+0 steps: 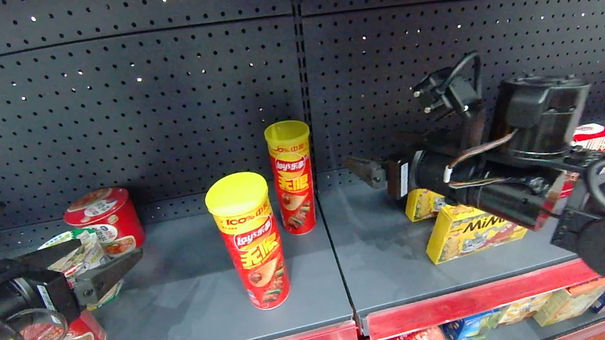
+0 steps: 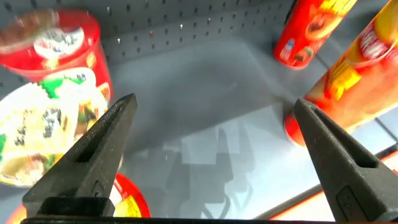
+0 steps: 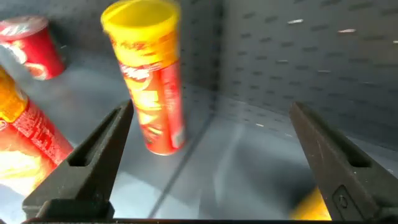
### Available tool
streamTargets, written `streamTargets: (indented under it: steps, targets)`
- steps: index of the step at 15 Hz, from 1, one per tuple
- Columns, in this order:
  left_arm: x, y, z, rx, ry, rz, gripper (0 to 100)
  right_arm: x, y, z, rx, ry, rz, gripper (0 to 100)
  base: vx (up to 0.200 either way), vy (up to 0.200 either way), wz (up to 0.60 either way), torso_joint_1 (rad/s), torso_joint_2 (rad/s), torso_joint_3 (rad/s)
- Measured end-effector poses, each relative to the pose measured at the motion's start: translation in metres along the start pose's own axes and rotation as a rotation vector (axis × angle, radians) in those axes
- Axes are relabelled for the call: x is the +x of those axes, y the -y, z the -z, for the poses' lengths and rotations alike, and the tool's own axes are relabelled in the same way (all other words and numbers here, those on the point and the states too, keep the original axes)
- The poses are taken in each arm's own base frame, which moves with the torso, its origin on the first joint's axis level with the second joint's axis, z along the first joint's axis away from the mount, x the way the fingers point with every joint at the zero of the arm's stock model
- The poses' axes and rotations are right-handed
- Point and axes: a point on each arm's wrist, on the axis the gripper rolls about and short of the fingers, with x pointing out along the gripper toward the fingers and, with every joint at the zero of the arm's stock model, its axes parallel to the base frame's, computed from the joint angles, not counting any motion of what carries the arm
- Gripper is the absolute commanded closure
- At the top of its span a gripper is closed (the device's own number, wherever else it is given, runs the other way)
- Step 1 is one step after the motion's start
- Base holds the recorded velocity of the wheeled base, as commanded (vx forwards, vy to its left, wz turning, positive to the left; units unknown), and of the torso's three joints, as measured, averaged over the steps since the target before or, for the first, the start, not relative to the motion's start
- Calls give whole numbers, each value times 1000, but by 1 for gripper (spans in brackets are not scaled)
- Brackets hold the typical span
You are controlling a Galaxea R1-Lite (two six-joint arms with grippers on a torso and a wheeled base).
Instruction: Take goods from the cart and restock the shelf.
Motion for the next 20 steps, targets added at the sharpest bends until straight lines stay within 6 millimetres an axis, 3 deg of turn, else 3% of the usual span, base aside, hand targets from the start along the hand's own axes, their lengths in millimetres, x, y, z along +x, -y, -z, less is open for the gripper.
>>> streamTargets:
  steps: [2, 6, 9, 20]
  targets:
    - [0, 0, 6, -8, -21, 0, 0, -28, 5, -16, -6, -53, 29, 0, 0, 0, 0, 0, 0, 0]
    - [0, 1, 9, -13, -30, 29, 0, -104, 9, -45, -44, -253, 117, 0, 0, 0, 0, 0, 0, 0]
    - [1, 1, 11, -18, -40, 67, 0, -150, 10, -64, -69, -243, 262, 0, 0, 0, 0, 0, 0, 0]
    - [5, -1, 10, -31, -42, 75, 0, -212, 27, -85, -17, -93, 735, 0, 0, 0, 0, 0, 0, 0]
